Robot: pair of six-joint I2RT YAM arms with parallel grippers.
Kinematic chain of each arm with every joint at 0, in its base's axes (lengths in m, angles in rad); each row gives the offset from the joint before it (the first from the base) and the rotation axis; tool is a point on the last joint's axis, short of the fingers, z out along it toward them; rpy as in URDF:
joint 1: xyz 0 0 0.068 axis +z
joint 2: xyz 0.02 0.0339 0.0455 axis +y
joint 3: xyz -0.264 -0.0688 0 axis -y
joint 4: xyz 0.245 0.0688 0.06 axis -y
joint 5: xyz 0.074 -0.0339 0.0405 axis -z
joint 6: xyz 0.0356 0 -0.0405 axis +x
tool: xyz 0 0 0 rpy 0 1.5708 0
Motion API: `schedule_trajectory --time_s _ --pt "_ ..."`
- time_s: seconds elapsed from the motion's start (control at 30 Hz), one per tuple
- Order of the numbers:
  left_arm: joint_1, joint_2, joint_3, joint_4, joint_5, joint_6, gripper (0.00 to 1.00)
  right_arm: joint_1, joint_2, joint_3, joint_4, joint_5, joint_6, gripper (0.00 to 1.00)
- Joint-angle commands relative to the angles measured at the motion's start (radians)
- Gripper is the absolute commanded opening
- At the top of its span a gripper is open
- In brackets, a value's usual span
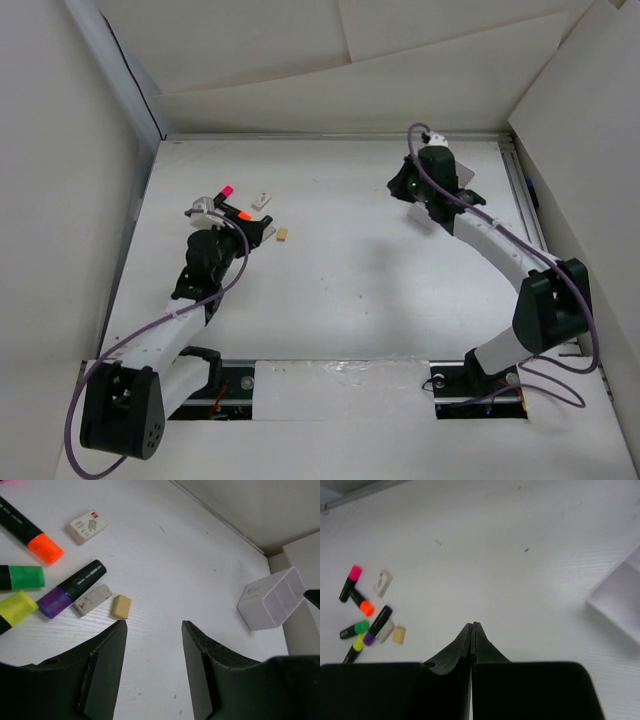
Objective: Sort the stationery into containers
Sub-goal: Pick up the stapler from the center of the board.
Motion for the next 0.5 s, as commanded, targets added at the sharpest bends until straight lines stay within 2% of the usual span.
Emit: schedule_trajectory --time_s 0.0,0.17,0.27,0.3,0.43,0.47 --pt "-0.004 0.075 0.073 -0.045 -0.064 0.034 0.45 0.086 -0.014 -0.051 0.087 0.046 0.014 0.01" --pt "-0.004 0.176 0.143 -0.099 -0.147 0.054 0.58 0.226 -0.051 -0.144 0.116 0.091 0.025 0.01" --pt "-0.004 0.258 0.221 -0.145 -0.205 0.074 0.66 0.284 -0.088 -0.172 0.116 0.122 0.016 0.17" --pt "-0.004 0.281 0.246 -0.185 -0.217 0.086 0.68 0.294 -0.109 -0.181 0.116 0.131 0.016 0.27" --pt "-0.024 0.399 0.372 -0.282 -0.295 0.111 0.64 0.323 -0.169 -0.221 0.116 0.111 0.016 0.43" --pt "-0.041 0.44 0.389 -0.282 -0.34 0.111 0.63 0.338 -0.18 -0.233 0.116 0.111 0.016 0.44"
